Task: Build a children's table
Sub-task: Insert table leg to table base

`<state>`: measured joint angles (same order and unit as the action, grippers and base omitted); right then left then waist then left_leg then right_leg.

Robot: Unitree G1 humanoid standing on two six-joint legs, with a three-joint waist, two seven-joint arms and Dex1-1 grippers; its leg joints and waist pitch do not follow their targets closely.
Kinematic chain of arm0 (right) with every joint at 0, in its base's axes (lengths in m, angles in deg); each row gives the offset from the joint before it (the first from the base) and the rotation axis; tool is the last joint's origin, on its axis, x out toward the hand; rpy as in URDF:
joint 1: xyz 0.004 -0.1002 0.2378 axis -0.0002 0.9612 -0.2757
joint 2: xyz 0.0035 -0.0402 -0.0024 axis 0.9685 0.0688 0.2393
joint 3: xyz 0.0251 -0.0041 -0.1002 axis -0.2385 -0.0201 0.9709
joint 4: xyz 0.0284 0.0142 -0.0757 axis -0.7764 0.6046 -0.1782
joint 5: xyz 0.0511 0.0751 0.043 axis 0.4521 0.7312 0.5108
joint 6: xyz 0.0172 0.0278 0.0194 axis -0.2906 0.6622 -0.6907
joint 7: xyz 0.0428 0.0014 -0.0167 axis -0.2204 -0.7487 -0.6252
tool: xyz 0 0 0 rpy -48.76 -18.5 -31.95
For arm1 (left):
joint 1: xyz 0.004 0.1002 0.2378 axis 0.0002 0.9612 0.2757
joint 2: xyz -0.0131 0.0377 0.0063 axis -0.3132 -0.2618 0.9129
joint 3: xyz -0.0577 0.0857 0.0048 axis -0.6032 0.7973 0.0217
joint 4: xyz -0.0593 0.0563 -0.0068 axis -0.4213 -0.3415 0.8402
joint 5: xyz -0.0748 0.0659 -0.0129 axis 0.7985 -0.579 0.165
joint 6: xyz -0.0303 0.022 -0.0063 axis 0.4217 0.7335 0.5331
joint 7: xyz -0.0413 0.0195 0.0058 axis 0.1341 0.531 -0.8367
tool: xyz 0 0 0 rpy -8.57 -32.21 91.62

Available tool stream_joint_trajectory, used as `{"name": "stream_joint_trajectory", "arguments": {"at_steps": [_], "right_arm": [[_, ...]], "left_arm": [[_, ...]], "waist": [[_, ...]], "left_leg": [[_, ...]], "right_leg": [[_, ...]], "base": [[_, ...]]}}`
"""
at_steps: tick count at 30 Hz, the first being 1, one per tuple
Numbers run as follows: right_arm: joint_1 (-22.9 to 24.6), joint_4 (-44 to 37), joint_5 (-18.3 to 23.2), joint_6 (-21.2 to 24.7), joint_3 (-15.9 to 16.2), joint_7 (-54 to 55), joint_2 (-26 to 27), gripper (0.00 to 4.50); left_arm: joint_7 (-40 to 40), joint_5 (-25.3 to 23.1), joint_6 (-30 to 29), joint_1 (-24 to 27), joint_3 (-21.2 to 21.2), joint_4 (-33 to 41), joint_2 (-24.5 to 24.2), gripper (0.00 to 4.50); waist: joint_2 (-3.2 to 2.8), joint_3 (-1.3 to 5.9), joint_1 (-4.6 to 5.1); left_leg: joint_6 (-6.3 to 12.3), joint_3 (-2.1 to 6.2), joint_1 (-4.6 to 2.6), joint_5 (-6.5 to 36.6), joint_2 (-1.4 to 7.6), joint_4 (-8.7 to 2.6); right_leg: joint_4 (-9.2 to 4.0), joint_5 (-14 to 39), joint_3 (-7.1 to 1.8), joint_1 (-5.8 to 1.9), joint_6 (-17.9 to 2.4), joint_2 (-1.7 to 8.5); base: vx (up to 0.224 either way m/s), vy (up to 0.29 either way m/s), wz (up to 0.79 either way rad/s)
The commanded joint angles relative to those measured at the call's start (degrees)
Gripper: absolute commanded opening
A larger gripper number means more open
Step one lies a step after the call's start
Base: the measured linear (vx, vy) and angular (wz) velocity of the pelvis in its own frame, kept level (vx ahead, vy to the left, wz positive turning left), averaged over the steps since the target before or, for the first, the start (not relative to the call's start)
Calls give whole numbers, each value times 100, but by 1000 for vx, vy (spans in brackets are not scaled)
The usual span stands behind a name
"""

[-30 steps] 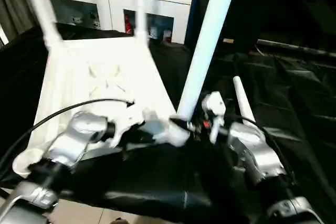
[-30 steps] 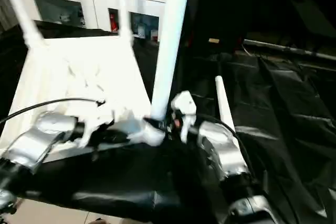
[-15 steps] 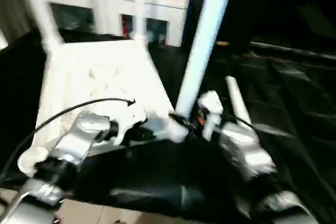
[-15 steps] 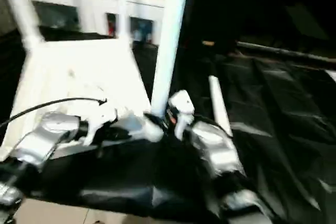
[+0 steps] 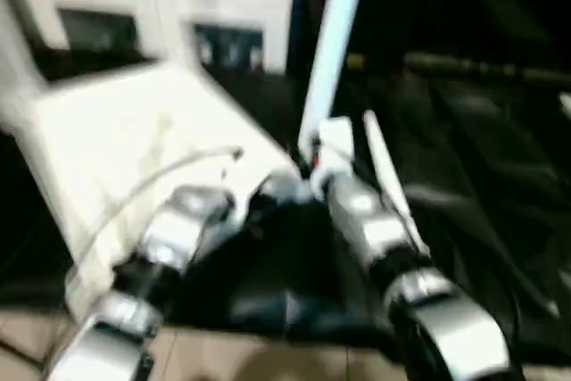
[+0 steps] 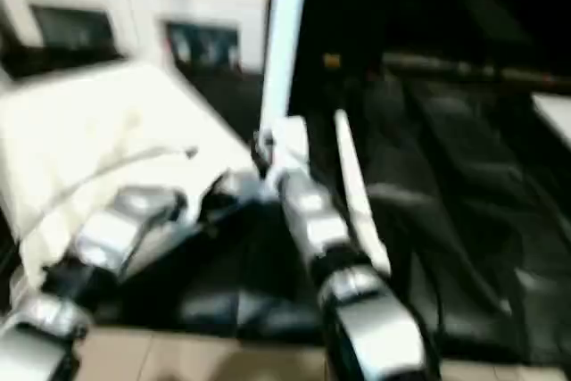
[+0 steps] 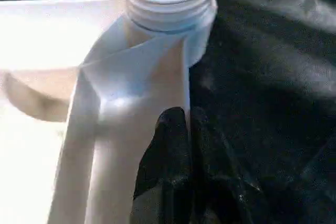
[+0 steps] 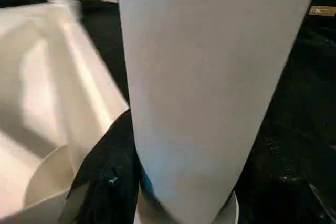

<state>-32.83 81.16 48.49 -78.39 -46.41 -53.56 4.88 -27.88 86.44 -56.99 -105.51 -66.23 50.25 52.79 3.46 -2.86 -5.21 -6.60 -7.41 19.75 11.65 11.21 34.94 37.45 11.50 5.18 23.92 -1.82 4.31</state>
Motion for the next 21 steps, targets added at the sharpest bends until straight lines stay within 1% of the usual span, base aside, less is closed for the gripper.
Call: {"name": "stream_joint_trajectory", "arguments": {"at_steps": [1,2,3,4,6,7,11,12,13,16,19,21], "right_arm": [[274,664,-107,314,-43,224,-1,191],[262,679,-116,300,-43,225,3,191],[242,703,-130,278,-42,225,9,191],[174,815,-136,250,-123,307,44,191],[122,875,-170,196,-123,316,66,191],[100,901,-154,150,-141,277,84,191],[77,958,-172,55,-149,184,104,191],[86,970,-172,45,-152,163,109,191],[96,976,-181,31,-152,126,112,191],[95,1011,-173,-20,-174,-36,137,191],[79,1046,-180,-73,-178,-160,148,191],[74,1048,-208,-109,-157,-222,151,191]], "left_arm": [[-189,-111,6,-157,-256,210,-124,0],[-202,-115,0,-160,-258,207,-127,0],[-223,-120,-10,-164,-260,204,-131,0],[-299,-109,-95,-179,-292,195,-107,0],[-344,-115,-111,-184,-298,177,-112,0],[-377,-110,-112,-190,-306,154,-104,0],[-445,-125,-109,-204,-278,118,-121,0],[-467,-118,-116,-204,-282,116,-121,0],[-475,-113,-113,-205,-282,107,-124,0],[-461,-101,-85,-206,-267,97,-141,0],[-368,-57,23,-226,-247,39,-160,0],[-349,-44,53,-232,-251,18,-162,0]], "waist": [[-159,261,59],[-166,265,48],[-154,296,15],[-148,273,14],[-149,259,18],[-149,267,15],[-166,263,33],[-170,269,35],[-175,270,44],[-177,271,52],[-158,274,48],[-162,275,43]], "left_leg": [[-86,-83,-10,1586,160,-546],[-98,-92,-39,1877,147,-544],[-84,-135,-123,1999,122,-520],[-70,-142,-88,1912,129,-547],[-74,-136,-40,1849,132,-570],[-91,-127,-26,1755,139,-575],[-117,-103,-9,1744,160,-611],[-125,-100,-5,1726,163,-617],[-142,-97,13,1665,174,-632],[-138,-106,2,1734,175,-633],[-113,-119,14,1620,169,-631],[-97,-122,16,1595,169,-629]], "right_leg": [[-539,1102,-318,-292,-960,297],[-596,1619,-306,-281,-875,322],[-695,2116,-325,-241,-719,369],[-725,2306,-329,-240,-617,375],[-753,2535,-318,-265,-467,384],[-777,2694,-308,-262,-302,397],[-790,2683,-282,-267,-273,394],[-786,2627,-283,-275,-290,398],[-763,2383,-290,-285,-358,390],[-760,2294,-295,-280,-440,394],[-749,2187,-309,-297,-481,396],[-751,2191,-312,-301,-491,404]], "base": [[0,0,0],[0,0,0],[0,0,0],[0,0,0],[0,0,0],[0,0,0],[0,0,0],[0,0,0],[0,0,0],[0,0,0],[0,0,0],[0,0,0]]}}
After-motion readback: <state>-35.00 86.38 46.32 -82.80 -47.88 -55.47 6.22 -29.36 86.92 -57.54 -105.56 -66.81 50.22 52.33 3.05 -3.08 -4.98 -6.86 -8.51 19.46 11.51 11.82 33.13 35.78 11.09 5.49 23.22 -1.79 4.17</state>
